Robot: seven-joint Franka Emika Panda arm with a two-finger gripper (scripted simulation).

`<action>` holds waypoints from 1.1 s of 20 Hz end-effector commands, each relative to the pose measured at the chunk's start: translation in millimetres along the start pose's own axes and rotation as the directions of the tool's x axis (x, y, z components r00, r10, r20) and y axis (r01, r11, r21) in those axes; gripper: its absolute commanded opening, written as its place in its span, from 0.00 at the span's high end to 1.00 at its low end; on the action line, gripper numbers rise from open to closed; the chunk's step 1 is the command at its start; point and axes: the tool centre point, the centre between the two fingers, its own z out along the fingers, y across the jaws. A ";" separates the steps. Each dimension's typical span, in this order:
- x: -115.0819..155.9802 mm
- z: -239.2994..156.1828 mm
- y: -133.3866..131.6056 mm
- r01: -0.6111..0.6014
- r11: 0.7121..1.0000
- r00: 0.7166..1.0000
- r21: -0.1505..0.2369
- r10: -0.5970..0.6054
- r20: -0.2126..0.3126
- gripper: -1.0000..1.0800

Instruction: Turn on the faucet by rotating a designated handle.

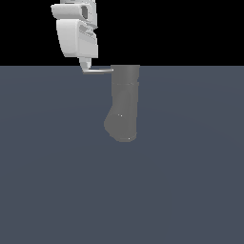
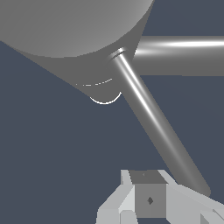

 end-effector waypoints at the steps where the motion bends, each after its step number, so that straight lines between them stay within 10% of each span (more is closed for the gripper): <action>1: 2.3 -0.2 9.3 -0.002 1.000 1.000 -0.007 0.002 -0.003 1.00; 22: 42.6 -0.4 44.9 -0.001 1.000 1.000 -0.003 0.001 -0.004 1.00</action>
